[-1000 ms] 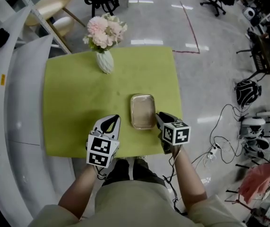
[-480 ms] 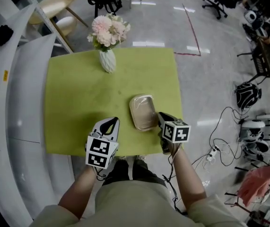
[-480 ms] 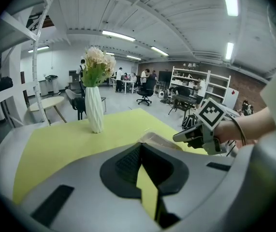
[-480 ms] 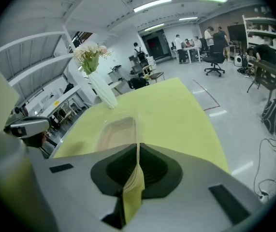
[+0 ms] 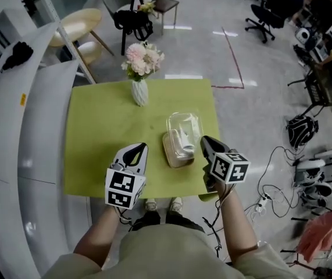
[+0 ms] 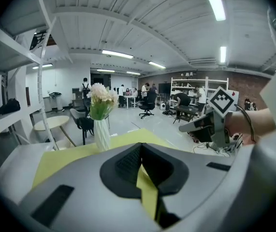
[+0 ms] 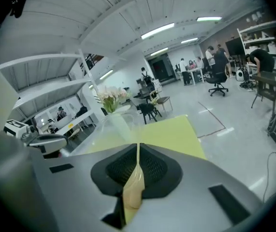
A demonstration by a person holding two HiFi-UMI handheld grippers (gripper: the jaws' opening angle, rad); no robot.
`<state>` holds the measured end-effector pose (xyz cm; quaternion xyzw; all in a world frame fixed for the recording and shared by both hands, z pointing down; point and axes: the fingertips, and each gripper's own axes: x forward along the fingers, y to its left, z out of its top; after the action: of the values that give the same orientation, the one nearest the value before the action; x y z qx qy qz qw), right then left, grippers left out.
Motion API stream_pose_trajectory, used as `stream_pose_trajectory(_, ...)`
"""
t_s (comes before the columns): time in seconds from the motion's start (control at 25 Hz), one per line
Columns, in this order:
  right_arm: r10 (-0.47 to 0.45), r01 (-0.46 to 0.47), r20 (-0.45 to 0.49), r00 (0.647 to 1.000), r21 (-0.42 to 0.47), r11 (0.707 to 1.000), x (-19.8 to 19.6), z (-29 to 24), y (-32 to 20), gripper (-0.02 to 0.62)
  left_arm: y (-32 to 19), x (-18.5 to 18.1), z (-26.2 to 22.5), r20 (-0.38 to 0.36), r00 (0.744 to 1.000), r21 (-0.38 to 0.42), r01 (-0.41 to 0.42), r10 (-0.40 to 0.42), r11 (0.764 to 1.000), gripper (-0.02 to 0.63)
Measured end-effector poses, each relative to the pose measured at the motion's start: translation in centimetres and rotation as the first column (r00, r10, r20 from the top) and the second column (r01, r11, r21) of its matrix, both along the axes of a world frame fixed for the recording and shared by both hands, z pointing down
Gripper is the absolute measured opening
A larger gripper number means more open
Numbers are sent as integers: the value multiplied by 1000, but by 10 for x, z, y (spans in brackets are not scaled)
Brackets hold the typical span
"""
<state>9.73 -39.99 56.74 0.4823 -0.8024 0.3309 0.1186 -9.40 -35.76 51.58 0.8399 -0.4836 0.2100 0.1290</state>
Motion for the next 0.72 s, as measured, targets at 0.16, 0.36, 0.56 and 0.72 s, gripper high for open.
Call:
stream_pose_trajectory(0.16, 11, -15, 33, 999, 132, 991, 1, -70, 3, 23, 4, 2, -40, -1, 1000, 77, -14, 14, 997, 6)
stream_pose_trajectory(0.36, 14, -31, 67, 998, 269, 963, 4, -145, 23, 23, 18, 9, -89, 20, 999, 185, -45, 43, 982, 6)
stream_pose_trajectory(0.56, 7, -44, 100, 995, 373, 927, 6, -203, 51, 23, 35, 6, -142, 30, 998, 296, -53, 46, 954, 6)
stream_pose_trajectory(0.72, -3, -47, 107, 994, 461, 886, 9, -242, 75, 23, 51, -1, -184, 8, 999, 383, -40, 41, 923, 6)
